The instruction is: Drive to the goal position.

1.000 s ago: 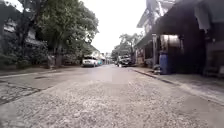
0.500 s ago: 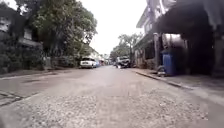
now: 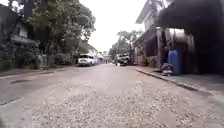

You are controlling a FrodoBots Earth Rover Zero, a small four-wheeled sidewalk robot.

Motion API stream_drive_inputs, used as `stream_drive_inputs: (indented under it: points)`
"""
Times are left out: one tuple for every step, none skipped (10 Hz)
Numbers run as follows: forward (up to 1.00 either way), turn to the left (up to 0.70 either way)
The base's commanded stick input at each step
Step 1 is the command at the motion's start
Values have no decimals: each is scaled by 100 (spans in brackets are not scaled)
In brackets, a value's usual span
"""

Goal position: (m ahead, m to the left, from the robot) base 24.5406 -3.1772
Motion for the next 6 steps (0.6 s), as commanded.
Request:
stream_drive_inputs:
  points:
    - [100, 10]
    - [100, 0]
    - [100, 0]
    - [100, 0]
    - [100, 0]
    - [100, 10]
